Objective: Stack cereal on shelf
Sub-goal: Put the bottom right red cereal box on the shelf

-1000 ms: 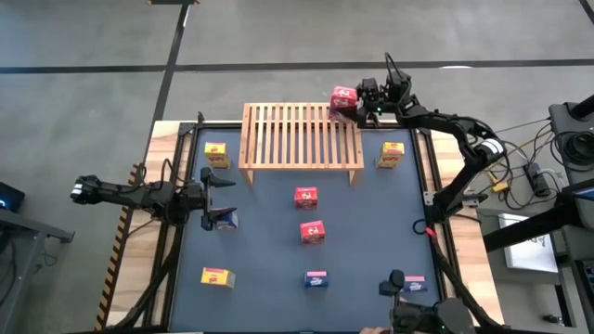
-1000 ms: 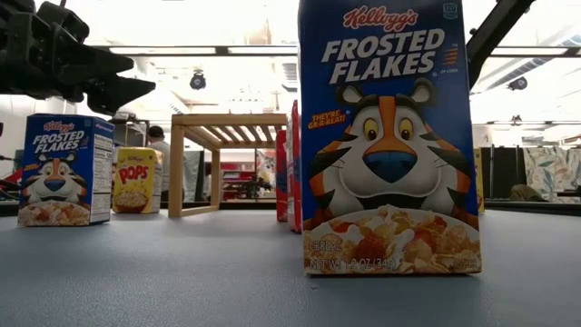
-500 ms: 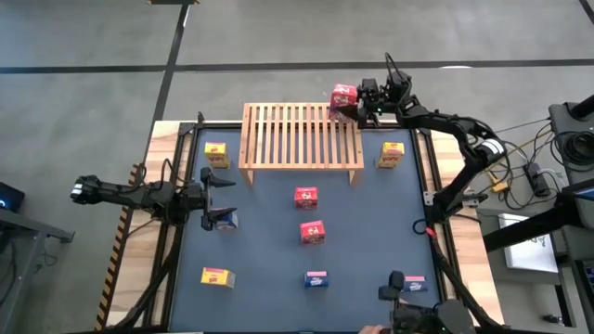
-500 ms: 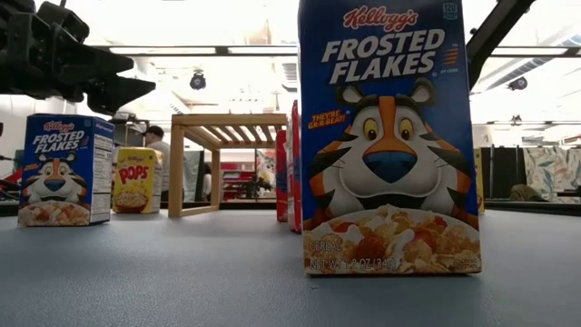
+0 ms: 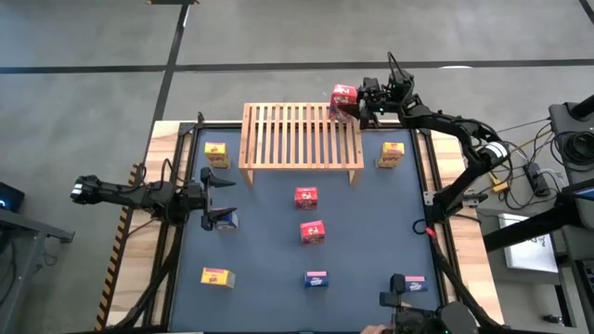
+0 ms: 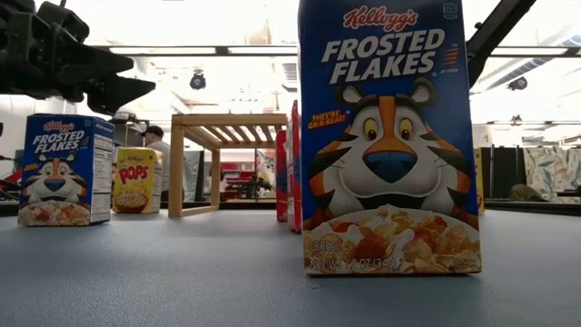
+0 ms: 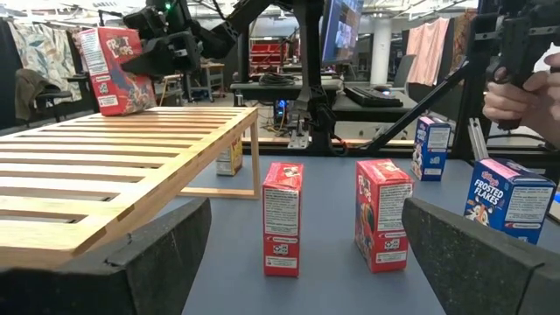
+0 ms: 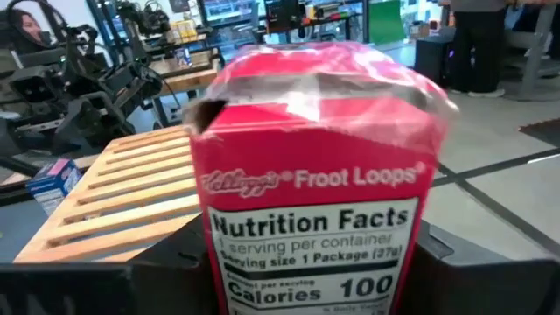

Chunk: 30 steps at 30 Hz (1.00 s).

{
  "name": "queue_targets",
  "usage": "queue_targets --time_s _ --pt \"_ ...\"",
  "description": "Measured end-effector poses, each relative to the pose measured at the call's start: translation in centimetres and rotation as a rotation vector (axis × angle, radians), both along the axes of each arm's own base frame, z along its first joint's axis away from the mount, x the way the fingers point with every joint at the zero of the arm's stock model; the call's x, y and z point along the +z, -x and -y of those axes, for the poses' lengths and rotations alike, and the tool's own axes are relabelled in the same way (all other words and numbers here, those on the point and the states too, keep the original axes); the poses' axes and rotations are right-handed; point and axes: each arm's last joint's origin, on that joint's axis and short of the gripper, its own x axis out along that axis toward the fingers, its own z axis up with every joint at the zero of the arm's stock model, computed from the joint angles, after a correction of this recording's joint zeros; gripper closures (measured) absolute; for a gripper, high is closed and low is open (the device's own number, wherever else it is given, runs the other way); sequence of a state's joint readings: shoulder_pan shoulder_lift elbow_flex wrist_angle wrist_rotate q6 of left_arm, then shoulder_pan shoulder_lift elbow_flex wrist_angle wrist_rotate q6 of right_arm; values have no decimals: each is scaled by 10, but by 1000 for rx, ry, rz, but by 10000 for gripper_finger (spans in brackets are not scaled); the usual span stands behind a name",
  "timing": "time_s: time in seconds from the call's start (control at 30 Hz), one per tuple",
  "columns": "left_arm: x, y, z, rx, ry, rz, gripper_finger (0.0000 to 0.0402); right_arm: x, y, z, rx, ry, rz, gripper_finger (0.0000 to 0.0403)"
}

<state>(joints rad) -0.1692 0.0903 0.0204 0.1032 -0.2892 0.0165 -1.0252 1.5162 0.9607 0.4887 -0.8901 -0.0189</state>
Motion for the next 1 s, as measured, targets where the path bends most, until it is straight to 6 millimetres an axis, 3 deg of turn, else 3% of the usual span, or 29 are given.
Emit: queue_targets --time_s 0.37,1.0 --pt "0 0 0 0 0 0 43 -2 -2 -2 7 -56 -12 252" --pt "0 0 0 0 0 0 43 -2 -5 -5 26 -22 -19 250"
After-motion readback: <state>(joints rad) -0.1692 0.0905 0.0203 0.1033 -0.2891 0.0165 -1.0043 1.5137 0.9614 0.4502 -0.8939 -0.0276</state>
